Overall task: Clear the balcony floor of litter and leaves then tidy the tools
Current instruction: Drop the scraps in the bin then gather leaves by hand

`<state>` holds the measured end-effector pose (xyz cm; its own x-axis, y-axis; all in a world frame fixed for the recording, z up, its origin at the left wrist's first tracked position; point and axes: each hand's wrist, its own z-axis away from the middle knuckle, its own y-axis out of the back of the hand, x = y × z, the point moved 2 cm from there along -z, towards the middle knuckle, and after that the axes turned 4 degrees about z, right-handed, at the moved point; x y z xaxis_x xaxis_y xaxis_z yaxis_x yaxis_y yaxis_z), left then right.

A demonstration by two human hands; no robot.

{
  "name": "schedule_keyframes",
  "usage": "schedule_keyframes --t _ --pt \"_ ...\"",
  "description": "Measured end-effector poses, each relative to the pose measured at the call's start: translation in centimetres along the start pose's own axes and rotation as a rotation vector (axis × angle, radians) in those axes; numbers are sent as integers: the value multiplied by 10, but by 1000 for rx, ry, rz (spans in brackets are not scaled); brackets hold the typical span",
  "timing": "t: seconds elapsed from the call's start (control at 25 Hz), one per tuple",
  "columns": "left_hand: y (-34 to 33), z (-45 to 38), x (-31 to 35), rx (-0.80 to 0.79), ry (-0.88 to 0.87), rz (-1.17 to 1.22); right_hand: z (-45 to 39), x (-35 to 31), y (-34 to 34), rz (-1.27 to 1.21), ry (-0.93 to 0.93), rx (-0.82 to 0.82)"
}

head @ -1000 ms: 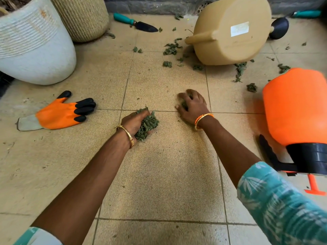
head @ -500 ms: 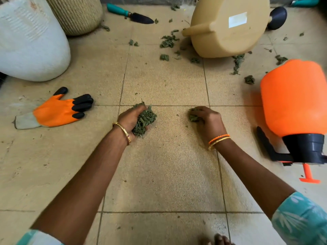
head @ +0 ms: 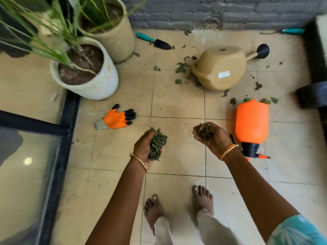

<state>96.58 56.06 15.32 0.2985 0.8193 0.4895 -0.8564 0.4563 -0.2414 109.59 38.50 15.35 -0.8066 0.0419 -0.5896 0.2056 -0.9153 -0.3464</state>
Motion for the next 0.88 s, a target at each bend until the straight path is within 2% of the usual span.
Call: schedule_keyframes --t 0.2,0.36,0.56,0.72,0.88 --pt "-34 146 22 120 -8 21 125 -60 -59 274 3 21" --pt "-42 228 23 214 -40 102 189 -80 -92 492 20 -124" --pt "0 279 -8 236 -61 304 220 -50 -105 477 -160 -303" --pt "59 317 -40 383 -121 459 246 -3 -131 714 -172 -341" --pt "130 365 -84 475 -170 604 291 62 -157 900 -221 -477"
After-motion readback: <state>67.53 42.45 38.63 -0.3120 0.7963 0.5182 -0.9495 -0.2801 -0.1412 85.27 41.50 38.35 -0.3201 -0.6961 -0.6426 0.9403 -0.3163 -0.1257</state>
